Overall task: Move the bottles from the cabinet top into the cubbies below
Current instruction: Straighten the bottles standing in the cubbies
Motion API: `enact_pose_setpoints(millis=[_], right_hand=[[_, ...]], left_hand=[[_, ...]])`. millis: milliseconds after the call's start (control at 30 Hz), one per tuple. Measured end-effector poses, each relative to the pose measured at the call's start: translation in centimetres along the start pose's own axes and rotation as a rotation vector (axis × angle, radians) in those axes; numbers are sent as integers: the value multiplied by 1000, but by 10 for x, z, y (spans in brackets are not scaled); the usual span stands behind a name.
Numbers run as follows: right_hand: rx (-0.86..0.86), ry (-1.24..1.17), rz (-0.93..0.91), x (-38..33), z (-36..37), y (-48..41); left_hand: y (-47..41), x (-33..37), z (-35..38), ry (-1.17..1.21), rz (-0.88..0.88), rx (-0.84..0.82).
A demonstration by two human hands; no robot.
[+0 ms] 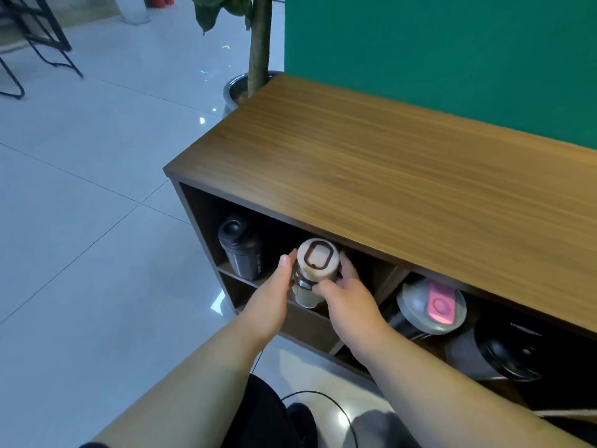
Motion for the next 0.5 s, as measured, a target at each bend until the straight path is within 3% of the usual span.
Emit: enact_pose_setpoints(millis=[333, 500], right_hand=[[-38, -32, 23, 9, -5, 1], [-80, 1, 213, 30, 3, 18]], left_hand=[[5, 3, 5, -49, 28, -7], [18, 0, -28, 82, -17, 172]])
Point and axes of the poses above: each hand's wrist, its own y-axis away from the middle knuckle, its own z-axis out of the palm, x = y × z, the point moved 6 cm from there along -y, towards the middle knuckle, and after that the axes turned 4 degrees about z, right-handed, at the moved point
